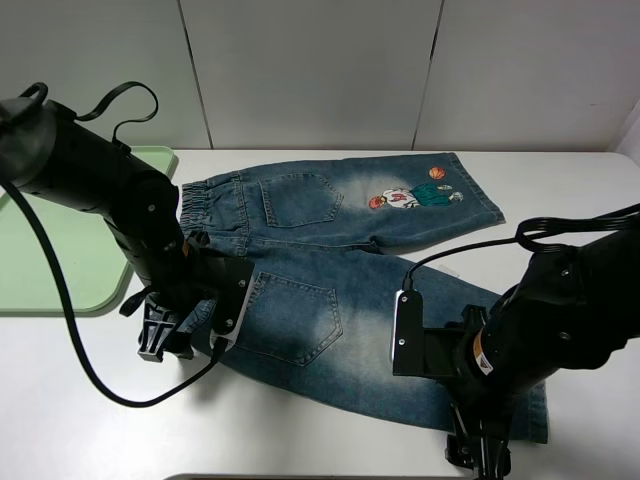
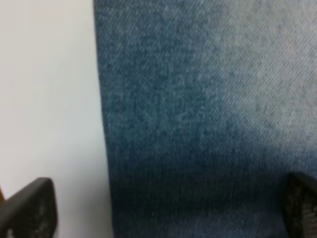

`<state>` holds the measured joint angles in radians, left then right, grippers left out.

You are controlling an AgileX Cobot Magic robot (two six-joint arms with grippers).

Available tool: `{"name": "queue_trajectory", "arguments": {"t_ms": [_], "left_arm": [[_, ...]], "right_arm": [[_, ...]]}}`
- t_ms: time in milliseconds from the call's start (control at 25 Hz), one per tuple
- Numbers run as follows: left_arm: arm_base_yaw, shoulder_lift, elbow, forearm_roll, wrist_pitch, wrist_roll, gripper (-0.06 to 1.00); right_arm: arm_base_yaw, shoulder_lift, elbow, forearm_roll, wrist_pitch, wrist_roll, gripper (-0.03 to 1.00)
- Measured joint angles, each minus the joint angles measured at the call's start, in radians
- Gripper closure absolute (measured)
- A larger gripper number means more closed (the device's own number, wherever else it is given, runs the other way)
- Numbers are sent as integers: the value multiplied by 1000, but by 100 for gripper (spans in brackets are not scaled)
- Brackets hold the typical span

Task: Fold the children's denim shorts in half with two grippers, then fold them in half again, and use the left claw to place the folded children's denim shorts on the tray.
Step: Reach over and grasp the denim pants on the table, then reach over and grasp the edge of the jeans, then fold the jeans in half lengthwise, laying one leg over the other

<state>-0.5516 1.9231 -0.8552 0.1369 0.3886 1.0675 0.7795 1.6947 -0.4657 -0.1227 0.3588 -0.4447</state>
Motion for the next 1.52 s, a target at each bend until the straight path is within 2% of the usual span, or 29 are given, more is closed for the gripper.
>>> {"name": "queue_trajectory", "arguments": {"t_ms": [520, 640, 680, 720, 1240, 1320, 1520], "left_arm": [[0, 5, 2, 3, -32, 1, 77], [0, 5, 2, 6, -42, 0, 89], [0, 5, 2, 8, -42, 0, 90], [0, 6, 2, 8, -42, 0, 90], [0, 7, 2, 10, -51, -7, 90], [0, 7, 2, 21, -39, -7, 90], [0, -4, 3, 25, -32, -7, 90]], "right_arm": [[0, 5, 0, 3, -39, 23, 78], [0, 6, 0, 6, -39, 23, 94], [0, 6, 0, 6, -38, 23, 99], [0, 6, 0, 6, -38, 23, 100], [0, 6, 0, 7, -28, 30, 100], [0, 6, -4, 10, -9, 49, 100], [0, 7, -59, 13, 121, 168, 100]]}}
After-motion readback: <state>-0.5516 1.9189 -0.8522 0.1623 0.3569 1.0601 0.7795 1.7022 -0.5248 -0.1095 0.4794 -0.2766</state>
